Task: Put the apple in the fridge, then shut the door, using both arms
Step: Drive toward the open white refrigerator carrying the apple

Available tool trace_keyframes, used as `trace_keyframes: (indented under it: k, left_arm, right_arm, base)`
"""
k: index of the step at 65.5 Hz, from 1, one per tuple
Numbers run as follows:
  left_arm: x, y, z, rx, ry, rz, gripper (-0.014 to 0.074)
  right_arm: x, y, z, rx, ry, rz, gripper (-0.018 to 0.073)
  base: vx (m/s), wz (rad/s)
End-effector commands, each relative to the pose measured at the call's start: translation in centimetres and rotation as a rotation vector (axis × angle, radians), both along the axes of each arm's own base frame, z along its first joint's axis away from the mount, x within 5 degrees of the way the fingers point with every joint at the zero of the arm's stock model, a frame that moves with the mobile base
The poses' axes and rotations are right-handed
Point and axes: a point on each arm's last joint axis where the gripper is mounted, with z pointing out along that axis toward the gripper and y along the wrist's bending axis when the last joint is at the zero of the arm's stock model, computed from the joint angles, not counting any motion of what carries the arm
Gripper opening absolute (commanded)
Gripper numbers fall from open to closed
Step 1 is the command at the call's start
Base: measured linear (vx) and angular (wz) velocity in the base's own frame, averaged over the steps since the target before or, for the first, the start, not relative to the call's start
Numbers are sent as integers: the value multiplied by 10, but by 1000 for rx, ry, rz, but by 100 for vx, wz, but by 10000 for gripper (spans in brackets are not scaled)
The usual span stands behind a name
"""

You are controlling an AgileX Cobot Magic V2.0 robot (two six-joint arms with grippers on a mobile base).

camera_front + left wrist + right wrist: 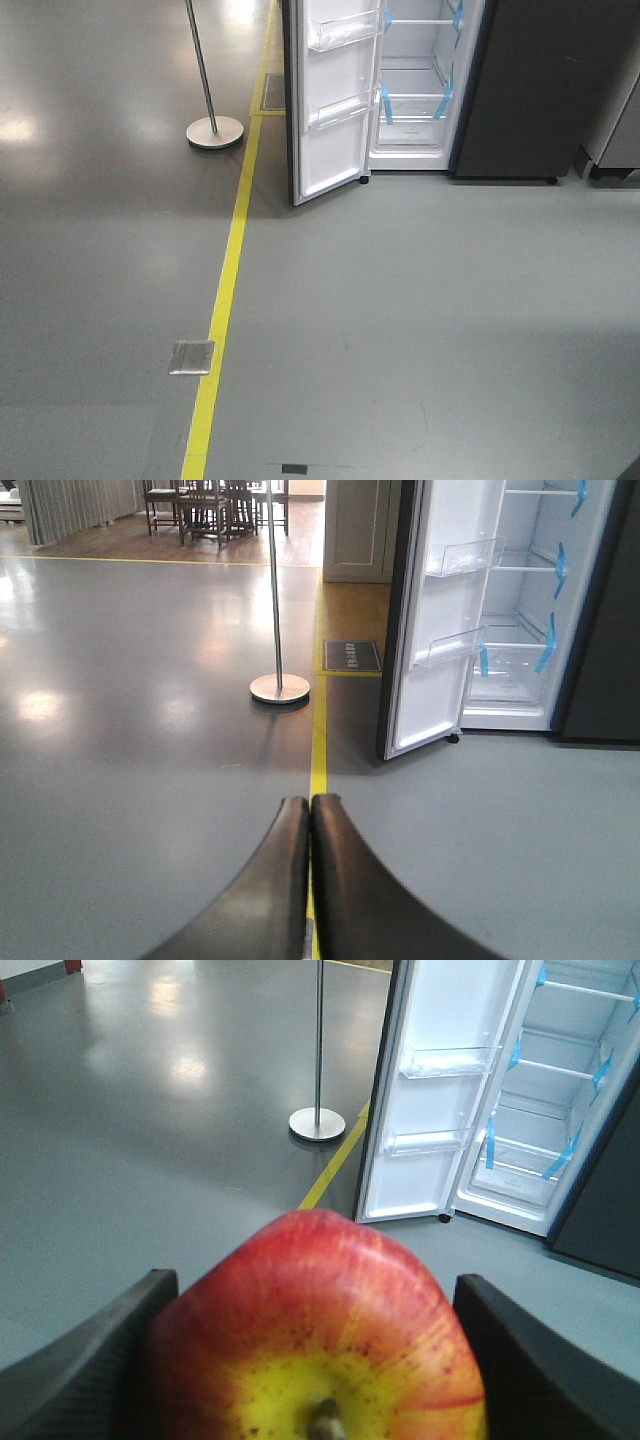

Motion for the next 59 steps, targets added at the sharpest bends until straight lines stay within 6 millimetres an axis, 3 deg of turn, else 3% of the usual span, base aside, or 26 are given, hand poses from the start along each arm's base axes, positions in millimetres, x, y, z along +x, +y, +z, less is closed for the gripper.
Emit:
trace_keyframes:
  k: [1, 59]
  left_arm:
    - [-1, 1, 13, -10, -101, 7, -6]
    - [-1, 1, 13, -10, -101, 7, -6]
  right_arm:
    - [-5, -1, 17, 32, -114, -18, 77]
    - [-5, -1, 17, 32, -114, -18, 77]
  base:
    - [21, -4]
    - [22, -4]
